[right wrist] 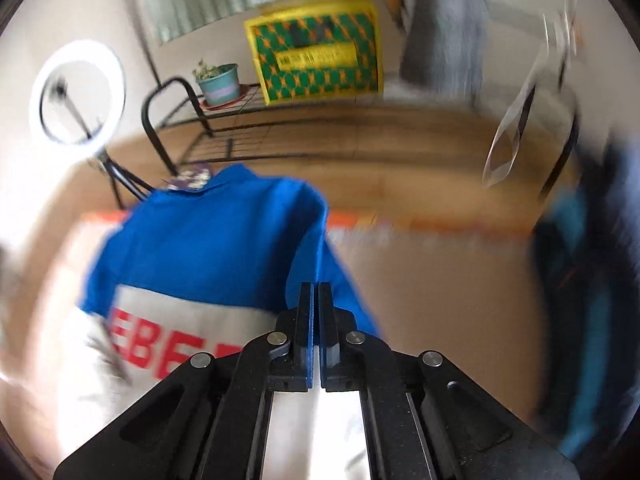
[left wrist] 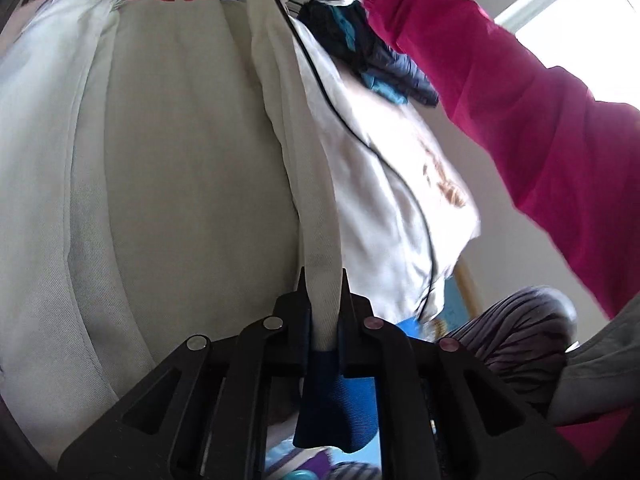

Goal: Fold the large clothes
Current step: 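Grasp the jacket side edge with the right tool and fold it inward while the left tool holds the cuff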

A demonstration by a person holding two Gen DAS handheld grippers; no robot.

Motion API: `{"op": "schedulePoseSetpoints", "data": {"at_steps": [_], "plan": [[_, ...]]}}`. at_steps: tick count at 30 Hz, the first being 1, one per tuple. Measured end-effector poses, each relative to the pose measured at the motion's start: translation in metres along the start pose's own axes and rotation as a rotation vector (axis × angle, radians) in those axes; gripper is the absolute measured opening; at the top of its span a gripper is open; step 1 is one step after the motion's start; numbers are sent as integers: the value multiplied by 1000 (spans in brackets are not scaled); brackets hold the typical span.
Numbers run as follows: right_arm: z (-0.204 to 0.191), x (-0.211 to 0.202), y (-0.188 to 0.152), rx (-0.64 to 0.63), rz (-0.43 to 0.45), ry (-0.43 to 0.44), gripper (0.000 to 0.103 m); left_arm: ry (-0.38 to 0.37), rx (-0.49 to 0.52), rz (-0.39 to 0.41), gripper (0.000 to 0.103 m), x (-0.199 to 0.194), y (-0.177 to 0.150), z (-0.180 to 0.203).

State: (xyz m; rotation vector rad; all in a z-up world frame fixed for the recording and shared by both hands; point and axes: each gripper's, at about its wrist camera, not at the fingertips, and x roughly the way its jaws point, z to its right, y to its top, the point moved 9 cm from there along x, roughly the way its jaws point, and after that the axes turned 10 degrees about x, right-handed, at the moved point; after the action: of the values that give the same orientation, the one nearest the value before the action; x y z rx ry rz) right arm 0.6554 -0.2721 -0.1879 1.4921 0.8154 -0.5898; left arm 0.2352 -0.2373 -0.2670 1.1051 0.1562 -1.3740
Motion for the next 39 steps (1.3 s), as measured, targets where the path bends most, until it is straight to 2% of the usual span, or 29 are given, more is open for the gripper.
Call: {"op": "schedulePoseSetpoints", "data": {"at_steps": [3, 4, 7, 11, 13, 14, 16, 18, 19, 20, 23, 27, 30, 32, 34, 39], "plan": [[-20, -5, 16, -158, 82, -127, 0, -33, -73, 18, 7, 0, 3, -8], [-29, 1, 16, -202, 80, -136, 0, -41, -99, 10, 7, 2, 2, -13], [-49, 38, 4, -231, 10, -101, 0, -45, -149, -6, 7, 9, -2, -23], [-64, 86, -18, -208, -77, -61, 0, -51, -147, -19, 7, 18, -1, -22], [-67, 101, -28, -173, -110, -35, 0, -51, -146, -26, 7, 21, -3, -21], [-68, 104, -32, -157, -134, 9, 0, -53, -149, -29, 7, 22, -3, -20], [-65, 100, -30, -113, -126, 46, 0, -55, -155, -31, 7, 23, -3, -19], [-62, 83, -24, -47, -130, 137, 1, -51, -162, -34, 8, 23, -2, -19], [-57, 69, -19, -19, -117, 165, 6, -46, -172, -37, 11, 22, -2, -20], [-51, 53, -15, -6, -93, 173, 11, -52, -180, -38, 15, 19, -2, -22], [-31, -4, -8, 17, -30, 211, 14, -49, -176, -23, 27, 15, -2, -17], [5, -95, -13, 62, 35, 258, 14, -27, -145, -20, 28, 10, -7, -11], [31, -165, -35, 100, 65, 297, 15, -18, -144, -9, 28, 2, -12, -8], [52, -209, -57, 116, 83, 305, 23, -35, -172, 7, 28, -6, -14, -12], [68, -243, -82, 130, 86, 306, 26, -46, -192, 12, 28, -9, -16, -14], [100, -288, -164, 204, 21, 324, 26, -72, -216, 11, 28, -7, -17, -12]]}}
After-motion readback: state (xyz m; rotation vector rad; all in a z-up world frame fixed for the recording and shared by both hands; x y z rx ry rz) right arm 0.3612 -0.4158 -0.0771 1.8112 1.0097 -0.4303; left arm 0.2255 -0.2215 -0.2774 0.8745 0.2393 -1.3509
